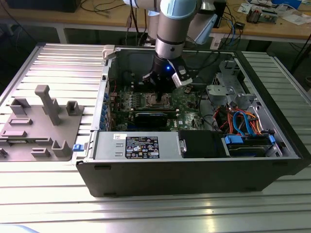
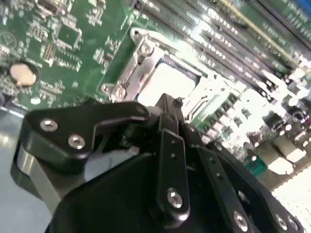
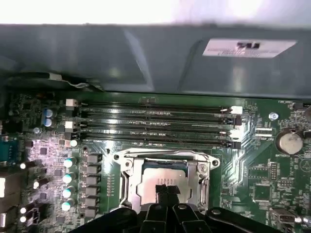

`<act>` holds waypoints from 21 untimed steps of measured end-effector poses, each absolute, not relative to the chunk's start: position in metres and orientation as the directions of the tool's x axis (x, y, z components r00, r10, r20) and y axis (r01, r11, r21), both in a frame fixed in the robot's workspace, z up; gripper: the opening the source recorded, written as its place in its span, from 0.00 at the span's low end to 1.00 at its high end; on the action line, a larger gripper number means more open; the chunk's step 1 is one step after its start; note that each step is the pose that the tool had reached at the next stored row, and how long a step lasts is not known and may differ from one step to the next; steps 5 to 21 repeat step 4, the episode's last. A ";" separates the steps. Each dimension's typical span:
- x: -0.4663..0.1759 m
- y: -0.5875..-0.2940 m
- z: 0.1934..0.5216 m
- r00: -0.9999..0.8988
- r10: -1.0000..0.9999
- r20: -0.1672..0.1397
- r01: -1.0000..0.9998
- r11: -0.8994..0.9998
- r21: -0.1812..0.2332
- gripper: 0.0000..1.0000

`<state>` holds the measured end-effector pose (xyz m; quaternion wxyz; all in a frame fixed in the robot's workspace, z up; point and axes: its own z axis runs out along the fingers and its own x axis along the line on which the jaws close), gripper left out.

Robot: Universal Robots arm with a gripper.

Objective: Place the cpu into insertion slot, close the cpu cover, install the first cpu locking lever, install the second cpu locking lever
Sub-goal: 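Install the second cpu locking lever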

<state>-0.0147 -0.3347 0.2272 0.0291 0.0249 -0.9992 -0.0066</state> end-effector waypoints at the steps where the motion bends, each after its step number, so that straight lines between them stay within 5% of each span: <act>1: -0.015 -0.335 0.233 -0.997 -0.050 0.058 -0.049 0.999 0.015 0.11; 21: -0.015 -0.335 0.233 -0.997 -0.050 0.058 -0.049 0.999 0.015 0.11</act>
